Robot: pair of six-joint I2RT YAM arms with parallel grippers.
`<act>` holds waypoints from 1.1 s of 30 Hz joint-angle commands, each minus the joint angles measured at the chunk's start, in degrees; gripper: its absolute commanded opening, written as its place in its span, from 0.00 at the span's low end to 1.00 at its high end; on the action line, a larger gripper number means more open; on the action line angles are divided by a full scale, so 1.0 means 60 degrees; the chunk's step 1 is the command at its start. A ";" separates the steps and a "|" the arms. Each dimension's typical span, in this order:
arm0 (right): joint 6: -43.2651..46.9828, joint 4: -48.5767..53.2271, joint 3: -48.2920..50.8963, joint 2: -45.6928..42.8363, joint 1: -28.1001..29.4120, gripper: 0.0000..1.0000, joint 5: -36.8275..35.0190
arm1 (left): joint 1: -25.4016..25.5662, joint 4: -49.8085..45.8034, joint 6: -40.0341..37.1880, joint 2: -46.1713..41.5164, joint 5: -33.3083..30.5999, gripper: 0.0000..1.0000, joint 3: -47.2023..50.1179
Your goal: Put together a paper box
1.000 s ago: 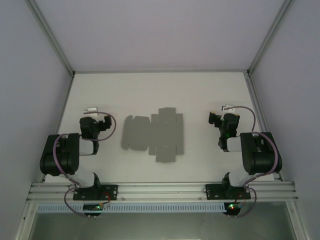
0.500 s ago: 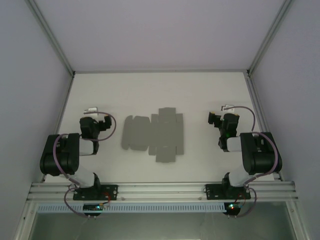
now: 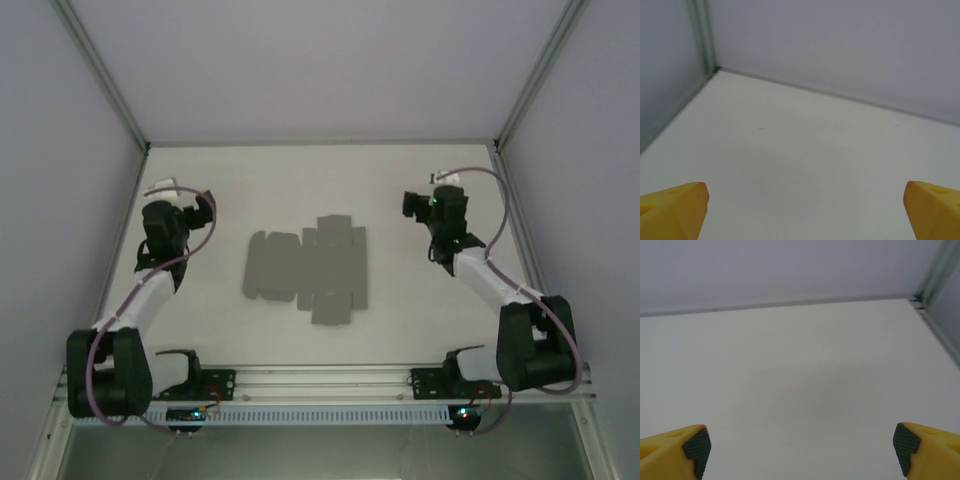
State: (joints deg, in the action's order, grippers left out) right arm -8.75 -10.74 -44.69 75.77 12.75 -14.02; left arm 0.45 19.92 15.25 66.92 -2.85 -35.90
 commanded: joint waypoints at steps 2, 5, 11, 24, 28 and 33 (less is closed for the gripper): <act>-0.2207 0.4294 -0.1501 0.0382 0.1419 0.88 0.0832 | 0.0743 -0.3921 0.1719 0.0270 0.1606 1.00 -0.0930; -0.3063 0.5112 -0.2202 0.1079 0.2110 0.70 0.2562 | 0.1092 -0.5117 0.2211 0.0675 0.1951 1.00 -0.1352; -0.3552 0.5202 -0.2324 0.2389 0.2834 0.48 0.4176 | 0.1288 -0.5528 0.2221 0.1525 0.3908 0.99 -0.1279; -0.3528 0.4663 -0.1737 0.4777 0.2796 0.44 0.3791 | 0.1289 -0.3548 0.2402 0.3069 0.6660 0.96 -0.0203; -0.3637 0.4277 -0.1467 0.4857 0.2826 0.44 0.3772 | 0.1302 -0.2277 0.2745 0.3464 0.8012 0.85 -0.0144; -0.3388 0.4566 -0.1709 0.4888 0.2826 0.44 0.3633 | 0.1303 -0.1405 0.3110 0.3301 0.8421 0.40 -0.0203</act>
State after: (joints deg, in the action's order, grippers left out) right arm -29.34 11.60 -56.45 101.67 29.45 10.09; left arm 8.16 5.48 32.64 87.48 42.50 -36.88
